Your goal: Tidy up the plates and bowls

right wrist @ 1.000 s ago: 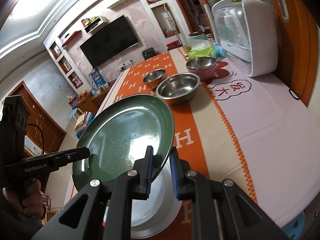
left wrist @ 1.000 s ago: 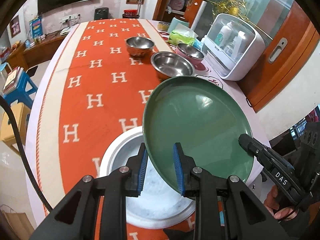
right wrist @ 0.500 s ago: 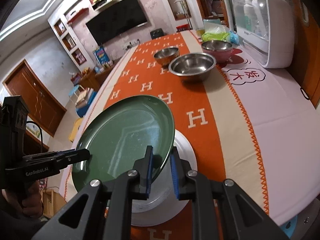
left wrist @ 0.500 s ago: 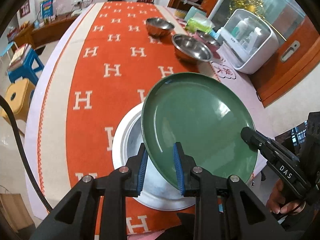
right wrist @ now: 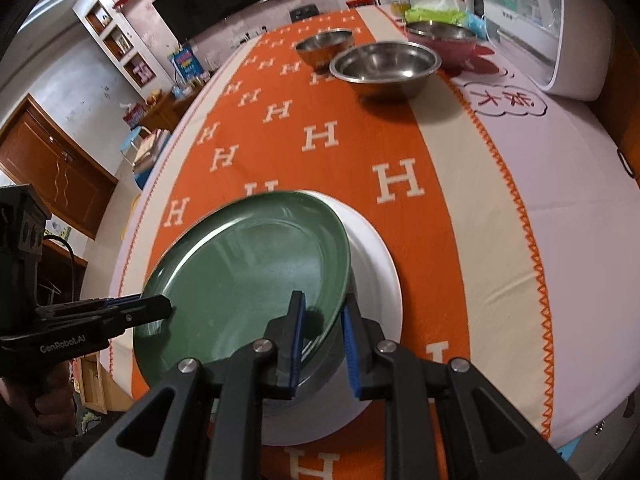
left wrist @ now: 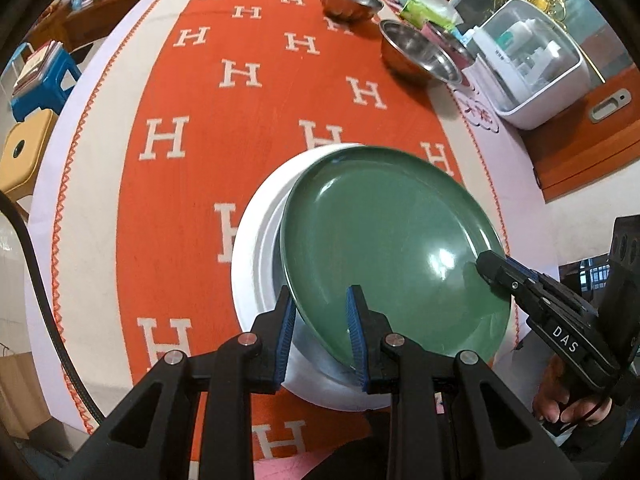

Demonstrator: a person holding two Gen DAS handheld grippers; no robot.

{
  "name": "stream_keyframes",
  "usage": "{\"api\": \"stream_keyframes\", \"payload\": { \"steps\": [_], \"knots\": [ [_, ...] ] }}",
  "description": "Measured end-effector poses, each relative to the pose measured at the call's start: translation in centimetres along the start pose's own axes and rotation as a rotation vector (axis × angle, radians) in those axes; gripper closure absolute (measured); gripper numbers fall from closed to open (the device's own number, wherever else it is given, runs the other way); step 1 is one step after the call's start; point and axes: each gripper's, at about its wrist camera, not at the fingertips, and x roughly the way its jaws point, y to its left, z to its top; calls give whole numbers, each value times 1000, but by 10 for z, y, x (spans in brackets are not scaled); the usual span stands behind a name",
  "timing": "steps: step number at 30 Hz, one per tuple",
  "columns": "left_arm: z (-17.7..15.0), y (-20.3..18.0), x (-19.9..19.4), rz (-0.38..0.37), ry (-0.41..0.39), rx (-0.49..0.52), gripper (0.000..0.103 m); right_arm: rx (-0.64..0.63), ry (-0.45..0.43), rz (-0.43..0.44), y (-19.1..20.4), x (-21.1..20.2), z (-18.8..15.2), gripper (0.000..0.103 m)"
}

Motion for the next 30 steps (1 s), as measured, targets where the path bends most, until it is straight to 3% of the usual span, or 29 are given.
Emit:
{"api": "stream_keyframes", "payload": {
  "steps": [17,22,30],
  "knots": [
    [0,0,17,0,20,14,78,-16,54,-48,3,14,-10,81],
    [-4,-1,13,3,24,27,74,-35,62,-35,8,15,-10,67],
    [-11,2,6,34,32,3,69,-65,89,-7,16,15,-12,55]
  ]
}}
